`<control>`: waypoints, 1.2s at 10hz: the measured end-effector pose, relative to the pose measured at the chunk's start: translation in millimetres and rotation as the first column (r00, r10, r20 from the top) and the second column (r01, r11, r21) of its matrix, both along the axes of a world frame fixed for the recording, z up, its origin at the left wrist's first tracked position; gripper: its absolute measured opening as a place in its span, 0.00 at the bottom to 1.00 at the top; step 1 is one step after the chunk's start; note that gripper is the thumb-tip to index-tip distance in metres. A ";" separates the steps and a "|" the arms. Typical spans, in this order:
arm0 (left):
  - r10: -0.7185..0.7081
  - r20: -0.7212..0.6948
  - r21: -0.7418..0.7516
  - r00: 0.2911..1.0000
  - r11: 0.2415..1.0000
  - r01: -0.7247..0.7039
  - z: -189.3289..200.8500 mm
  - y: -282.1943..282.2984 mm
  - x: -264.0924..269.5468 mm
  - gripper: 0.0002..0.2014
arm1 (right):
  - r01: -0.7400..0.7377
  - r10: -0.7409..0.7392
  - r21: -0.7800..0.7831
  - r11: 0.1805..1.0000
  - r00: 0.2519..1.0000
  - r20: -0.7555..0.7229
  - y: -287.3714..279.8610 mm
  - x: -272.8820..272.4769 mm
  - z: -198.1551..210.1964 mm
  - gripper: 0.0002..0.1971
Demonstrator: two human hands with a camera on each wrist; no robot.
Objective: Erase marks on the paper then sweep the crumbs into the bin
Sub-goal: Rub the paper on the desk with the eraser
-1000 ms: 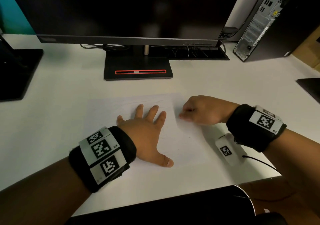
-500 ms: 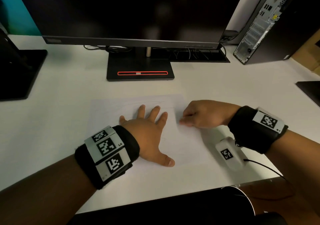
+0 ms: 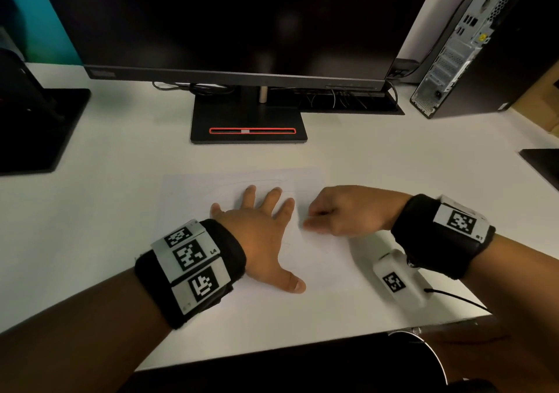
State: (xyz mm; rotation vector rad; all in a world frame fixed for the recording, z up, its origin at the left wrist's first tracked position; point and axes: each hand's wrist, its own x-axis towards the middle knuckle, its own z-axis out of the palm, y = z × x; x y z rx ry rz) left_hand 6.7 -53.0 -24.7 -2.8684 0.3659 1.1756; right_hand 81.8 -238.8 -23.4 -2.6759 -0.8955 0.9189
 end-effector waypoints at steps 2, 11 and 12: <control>-0.002 -0.001 0.006 1.000 1.000 0.002 0.2 -0.6 -0.2 0.68 | 0.068 -0.068 0.007 0.998 0.994 0.085 -4.3 13.0 2.8 0.24; 0.001 -0.003 0.006 1.000 1.000 -0.001 -0.3 -0.9 -0.4 0.68 | 0.038 -0.036 -0.024 0.999 0.994 0.106 -1.4 20.5 5.6 0.23; 0.001 -0.001 0.006 1.000 1.000 -0.001 -0.5 -0.8 -0.3 0.68 | -0.056 0.059 -0.046 0.997 0.996 0.062 4.8 7.5 1.5 0.23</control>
